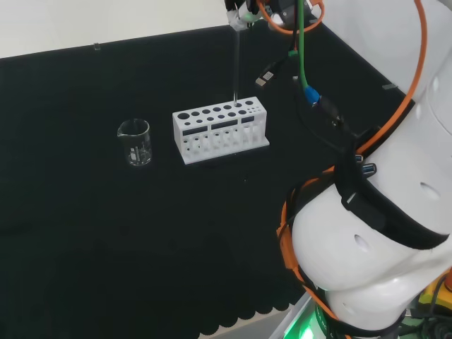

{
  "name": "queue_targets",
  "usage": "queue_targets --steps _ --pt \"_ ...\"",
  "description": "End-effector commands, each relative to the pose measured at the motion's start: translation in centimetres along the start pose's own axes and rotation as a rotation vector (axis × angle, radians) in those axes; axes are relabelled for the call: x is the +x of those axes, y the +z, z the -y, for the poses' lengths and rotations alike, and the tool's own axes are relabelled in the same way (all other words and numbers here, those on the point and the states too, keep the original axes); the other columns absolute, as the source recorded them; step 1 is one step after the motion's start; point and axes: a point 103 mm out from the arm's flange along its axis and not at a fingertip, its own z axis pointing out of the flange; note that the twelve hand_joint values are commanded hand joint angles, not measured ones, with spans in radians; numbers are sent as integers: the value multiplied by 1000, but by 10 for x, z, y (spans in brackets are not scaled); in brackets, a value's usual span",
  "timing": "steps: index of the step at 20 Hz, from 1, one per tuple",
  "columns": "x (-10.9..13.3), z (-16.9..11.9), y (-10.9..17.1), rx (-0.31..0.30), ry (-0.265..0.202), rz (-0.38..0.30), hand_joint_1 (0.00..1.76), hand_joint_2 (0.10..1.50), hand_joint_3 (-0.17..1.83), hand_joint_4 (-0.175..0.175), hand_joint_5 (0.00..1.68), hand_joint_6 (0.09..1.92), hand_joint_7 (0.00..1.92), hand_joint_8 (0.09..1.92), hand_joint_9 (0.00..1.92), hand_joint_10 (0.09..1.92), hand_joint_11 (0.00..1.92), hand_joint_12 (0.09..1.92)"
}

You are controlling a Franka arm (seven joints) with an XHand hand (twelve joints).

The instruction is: Take the glass rod from the white test tube rack.

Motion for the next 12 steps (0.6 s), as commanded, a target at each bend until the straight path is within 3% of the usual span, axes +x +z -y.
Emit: queue_targets --steps 1,12 --pt "11 12 -14 -28 -8 -14 1221 1088 -175 -175 1229 624 1583 835 1835 497 1652 758" --pt "16 22 -27 -31 1 -11 1222 1085 -175 -175 1235 614 1585 832 1838 495 1654 760"
